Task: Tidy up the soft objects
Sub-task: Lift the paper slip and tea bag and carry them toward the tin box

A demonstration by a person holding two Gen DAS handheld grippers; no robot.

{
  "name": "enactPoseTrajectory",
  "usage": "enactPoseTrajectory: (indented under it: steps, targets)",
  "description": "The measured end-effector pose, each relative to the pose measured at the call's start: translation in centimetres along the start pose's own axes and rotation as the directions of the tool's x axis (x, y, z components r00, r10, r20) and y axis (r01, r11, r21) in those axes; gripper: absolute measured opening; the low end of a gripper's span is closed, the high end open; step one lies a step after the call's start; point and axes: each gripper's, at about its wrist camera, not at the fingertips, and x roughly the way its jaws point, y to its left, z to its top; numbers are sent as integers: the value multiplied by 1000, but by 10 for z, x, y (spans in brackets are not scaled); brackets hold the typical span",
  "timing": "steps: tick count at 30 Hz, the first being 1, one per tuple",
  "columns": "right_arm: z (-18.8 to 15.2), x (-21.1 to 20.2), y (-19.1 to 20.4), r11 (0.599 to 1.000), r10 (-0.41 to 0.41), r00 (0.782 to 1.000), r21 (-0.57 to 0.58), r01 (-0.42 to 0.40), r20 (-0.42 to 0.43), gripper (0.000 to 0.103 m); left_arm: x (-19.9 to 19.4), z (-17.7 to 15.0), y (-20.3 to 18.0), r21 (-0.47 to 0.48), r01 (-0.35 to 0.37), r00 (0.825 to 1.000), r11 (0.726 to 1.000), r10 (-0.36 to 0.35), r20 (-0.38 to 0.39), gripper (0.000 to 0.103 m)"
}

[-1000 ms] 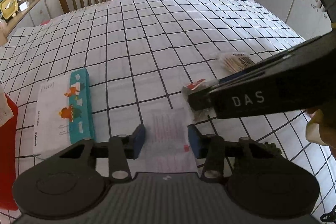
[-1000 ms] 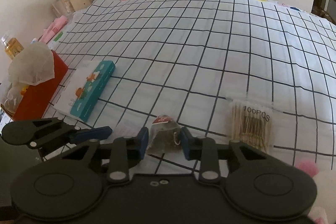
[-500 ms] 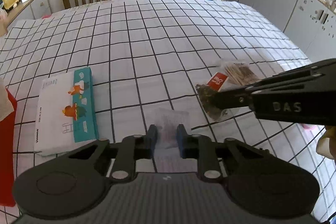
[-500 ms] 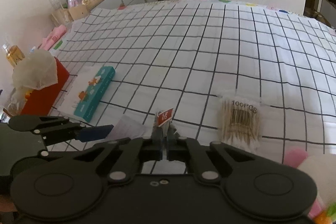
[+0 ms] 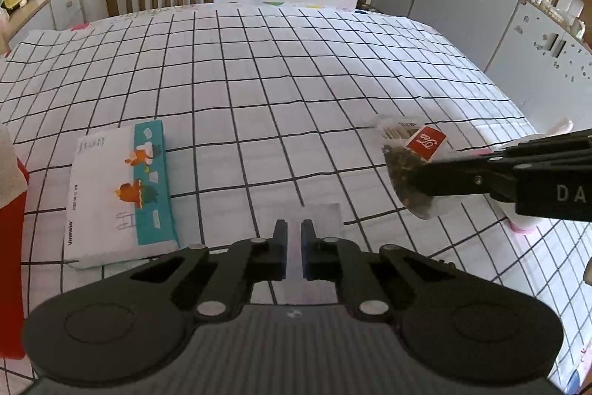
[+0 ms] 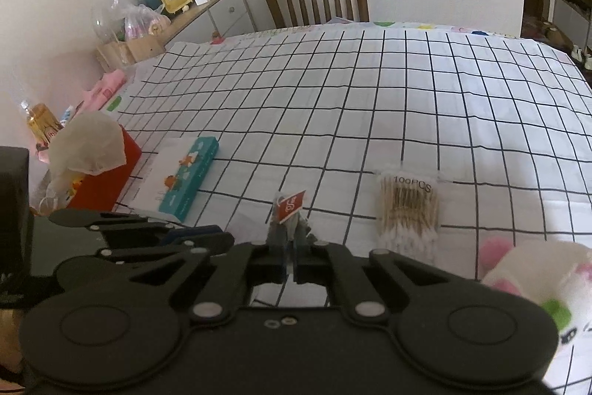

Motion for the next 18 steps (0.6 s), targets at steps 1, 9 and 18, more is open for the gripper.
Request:
enactPoseTrajectory:
  steps: [1, 9, 18]
  targets:
    - [-1, -2, 1, 1000, -3, 1000, -1, 3, 6, 2, -1, 0, 0, 0, 3, 1000, 1000, -3, 1, 7]
    - [-10, -15, 2, 1000, -8, 1000, 10, 7, 26, 2, -5, 2, -2, -7, 18, 1000, 1000, -18, -22, 7]
    - [-19, -21, -7, 999, -9, 1000, 39, 8, 30, 3, 4, 8, -8, -29, 21, 998, 999, -23, -54, 46]
